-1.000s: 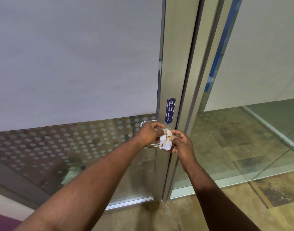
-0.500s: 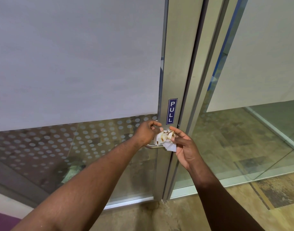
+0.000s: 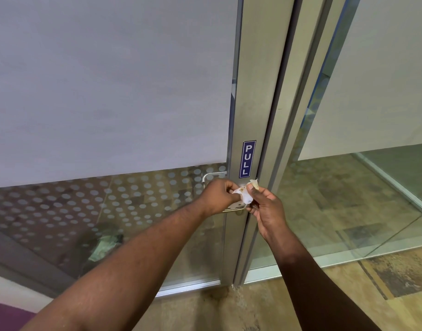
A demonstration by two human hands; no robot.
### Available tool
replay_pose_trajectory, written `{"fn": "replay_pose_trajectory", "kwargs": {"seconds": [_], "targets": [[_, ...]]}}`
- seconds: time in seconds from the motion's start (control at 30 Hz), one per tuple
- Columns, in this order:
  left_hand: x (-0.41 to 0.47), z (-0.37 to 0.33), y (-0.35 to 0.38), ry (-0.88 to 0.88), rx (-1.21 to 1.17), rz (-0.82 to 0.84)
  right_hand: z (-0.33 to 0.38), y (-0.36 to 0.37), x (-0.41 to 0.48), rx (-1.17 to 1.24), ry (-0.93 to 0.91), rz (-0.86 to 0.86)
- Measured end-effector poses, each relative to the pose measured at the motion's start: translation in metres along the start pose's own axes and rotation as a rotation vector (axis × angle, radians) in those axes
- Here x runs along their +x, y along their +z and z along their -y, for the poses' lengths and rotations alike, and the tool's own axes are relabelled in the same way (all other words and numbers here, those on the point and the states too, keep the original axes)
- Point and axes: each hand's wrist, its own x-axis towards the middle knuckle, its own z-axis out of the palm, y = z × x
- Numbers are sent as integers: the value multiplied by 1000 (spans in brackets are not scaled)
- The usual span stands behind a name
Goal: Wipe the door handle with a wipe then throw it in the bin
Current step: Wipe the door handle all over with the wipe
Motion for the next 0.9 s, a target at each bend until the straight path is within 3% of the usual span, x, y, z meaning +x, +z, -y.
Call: {"fn": "replay_pose_trajectory", "kwargs": {"seconds": [0.27,0.4,0.53,0.77,0.83,0.9], "targets": [[7,-6,-8,-217,-281,27,2,-4,-2,91,45,-16],[7,-6,-8,-231,-347,8,-3,-2,-2,-73,-75,-37],[8,-3,-6,-222,-367,-2,-4,-1,-5,28,-55,59],[9,4,-8,-134,-217,-84,-9,-4,-8,-69,-57,142],[6,2,-12,-58,-117,-157,-11,-5,-5,-13,-43,62],[-2,-5,-22,127,80,-269,-13,-10,2,-1,-80,-119]]}}
